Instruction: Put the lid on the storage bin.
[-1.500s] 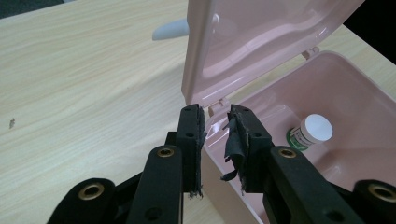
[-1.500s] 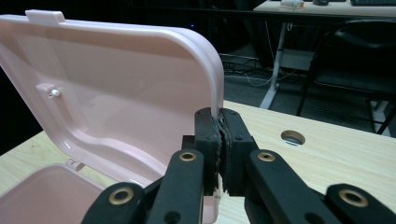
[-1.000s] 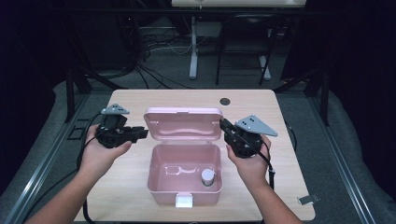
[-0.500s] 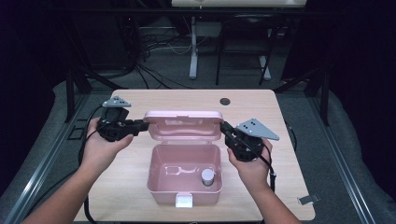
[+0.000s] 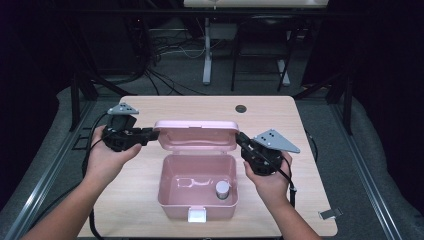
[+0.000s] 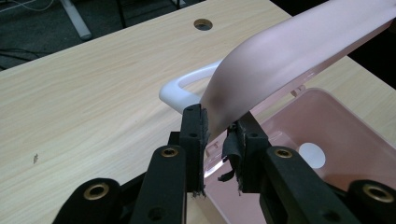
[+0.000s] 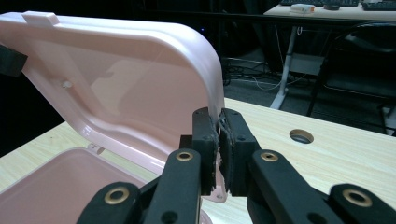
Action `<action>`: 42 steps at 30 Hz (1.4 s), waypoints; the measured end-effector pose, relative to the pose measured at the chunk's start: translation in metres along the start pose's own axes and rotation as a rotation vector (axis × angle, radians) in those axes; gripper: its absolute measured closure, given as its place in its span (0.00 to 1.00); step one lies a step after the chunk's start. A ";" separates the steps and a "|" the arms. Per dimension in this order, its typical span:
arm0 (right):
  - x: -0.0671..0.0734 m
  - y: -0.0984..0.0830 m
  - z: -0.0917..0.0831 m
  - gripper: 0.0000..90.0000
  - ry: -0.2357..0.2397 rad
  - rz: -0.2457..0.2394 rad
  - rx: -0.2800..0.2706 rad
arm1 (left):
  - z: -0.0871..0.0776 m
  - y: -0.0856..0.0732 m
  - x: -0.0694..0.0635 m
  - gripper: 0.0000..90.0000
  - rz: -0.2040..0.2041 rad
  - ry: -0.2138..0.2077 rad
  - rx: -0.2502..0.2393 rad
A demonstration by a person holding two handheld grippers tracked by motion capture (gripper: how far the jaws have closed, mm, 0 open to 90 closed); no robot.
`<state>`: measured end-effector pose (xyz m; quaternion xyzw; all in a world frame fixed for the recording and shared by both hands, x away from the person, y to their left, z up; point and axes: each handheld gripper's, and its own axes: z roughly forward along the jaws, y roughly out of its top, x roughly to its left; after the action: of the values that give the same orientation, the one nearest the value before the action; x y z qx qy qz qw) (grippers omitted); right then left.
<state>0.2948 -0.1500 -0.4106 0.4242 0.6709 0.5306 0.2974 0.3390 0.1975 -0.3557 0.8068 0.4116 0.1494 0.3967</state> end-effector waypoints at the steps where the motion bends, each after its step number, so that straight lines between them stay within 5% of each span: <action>1: 0.000 -0.001 0.000 0.94 0.002 0.002 -0.003 | 0.000 0.000 -0.001 0.86 0.000 -0.001 -0.001; 6: 0.001 -0.002 -0.003 0.94 0.007 0.007 -0.001 | 0.000 -0.004 -0.007 0.89 0.016 0.031 -0.006; 42: 0.002 -0.010 -0.019 0.89 0.073 0.022 0.042 | -0.009 -0.017 -0.009 0.91 0.102 -0.046 0.034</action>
<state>0.2753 -0.1582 -0.4153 0.4180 0.6874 0.5350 0.2579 0.3194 0.2010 -0.3625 0.8365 0.3634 0.1437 0.3842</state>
